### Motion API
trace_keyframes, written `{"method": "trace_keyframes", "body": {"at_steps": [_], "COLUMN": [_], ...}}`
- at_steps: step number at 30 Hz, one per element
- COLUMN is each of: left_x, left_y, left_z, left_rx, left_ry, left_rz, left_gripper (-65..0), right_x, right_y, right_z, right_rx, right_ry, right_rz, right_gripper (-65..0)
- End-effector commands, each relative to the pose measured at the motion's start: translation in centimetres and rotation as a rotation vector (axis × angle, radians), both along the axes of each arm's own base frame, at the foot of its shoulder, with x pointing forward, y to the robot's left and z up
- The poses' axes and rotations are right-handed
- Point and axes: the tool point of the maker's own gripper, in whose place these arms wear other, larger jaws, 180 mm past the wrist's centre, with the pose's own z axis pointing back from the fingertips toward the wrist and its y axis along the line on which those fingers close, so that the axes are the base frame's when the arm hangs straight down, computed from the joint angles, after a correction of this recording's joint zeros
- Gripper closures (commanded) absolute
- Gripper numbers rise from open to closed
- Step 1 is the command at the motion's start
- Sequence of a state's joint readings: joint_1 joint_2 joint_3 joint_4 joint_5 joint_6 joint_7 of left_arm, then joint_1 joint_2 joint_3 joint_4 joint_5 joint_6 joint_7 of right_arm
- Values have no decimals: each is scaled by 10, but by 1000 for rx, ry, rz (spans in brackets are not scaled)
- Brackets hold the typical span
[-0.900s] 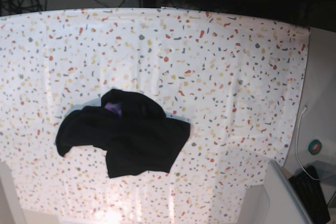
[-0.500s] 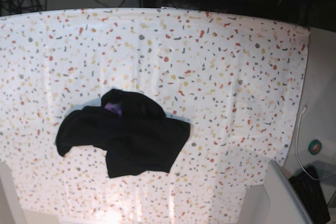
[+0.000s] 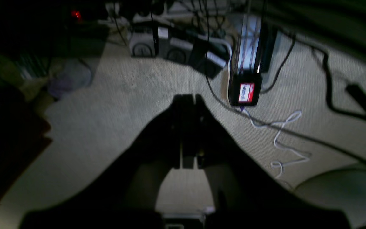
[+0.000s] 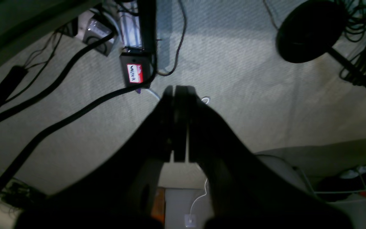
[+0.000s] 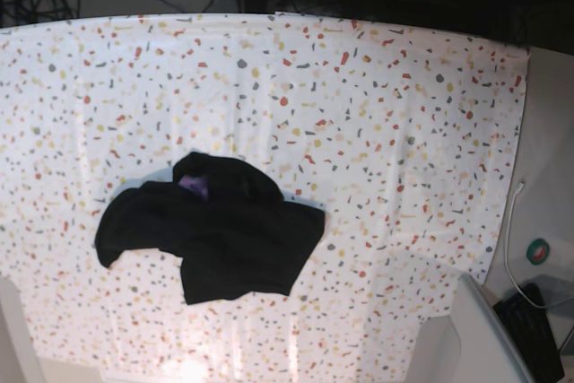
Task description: Layout the t-shirt on the table in an organized manner, then fold the t-shirt properly
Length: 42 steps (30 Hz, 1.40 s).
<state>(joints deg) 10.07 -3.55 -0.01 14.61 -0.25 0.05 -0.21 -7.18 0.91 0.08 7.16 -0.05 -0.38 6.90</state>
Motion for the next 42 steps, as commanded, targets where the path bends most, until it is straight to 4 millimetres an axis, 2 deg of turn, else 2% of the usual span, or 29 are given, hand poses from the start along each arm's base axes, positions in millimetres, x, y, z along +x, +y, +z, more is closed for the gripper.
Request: {"method": "trace_keyframes", "body": {"at_steps": [1, 7, 8, 11, 13, 15, 19, 23, 27, 35, 37, 38, 42], "left_x": [1, -13, -9, -20, -23, -27, -35, -36, -19, 39, 60, 72, 126], "left_y": [4, 2, 4, 16, 33, 41, 54, 69, 91, 90, 86, 85, 76], "left_z": [1, 2, 2, 10, 22, 38, 71, 107, 149, 234, 253, 262, 279], "left_rx": [9, 6, 8, 24, 47, 55, 66, 47, 27, 20, 16, 15, 4], "left_ry": [-7, 12, -2, -26, -71, -117, -183, -253, -345, -569, -641, -677, -836], "left_rz": [0, -21, -24, -37, -51, -75, -136, -63, 19, -37, -39, -40, -8], "left_gripper": [0, 0, 0, 0, 0, 0, 0, 0, 0, 0, 0, 0, 0], "right_x": [-1, -7, -15, -35, -48, -59, -58, -46, -21, 50, 76, 96, 170], "right_y": [-1, -2, -3, -3, -11, -21, -47, -68, -77, -78, -76, -75, -39], "right_z": [0, 2, 4, 14, 26, 40, 74, 112, 137, 196, 215, 226, 249], "right_rx": [2, 0, -1, 1, -11, -31, -107, -164, -187, -198, -198, -196, -111], "right_ry": [-2, -19, -23, -57, -88, -93, -128, -174, -211, -325, -394, -452, -636], "right_rz": [-4, -2, 0, 6, 14, 4, -112, -156, -156, -136, -128, -125, -77], "right_gripper": [0, 0, 0, 0, 0, 0, 0, 0, 0, 0, 0, 0, 0]}}
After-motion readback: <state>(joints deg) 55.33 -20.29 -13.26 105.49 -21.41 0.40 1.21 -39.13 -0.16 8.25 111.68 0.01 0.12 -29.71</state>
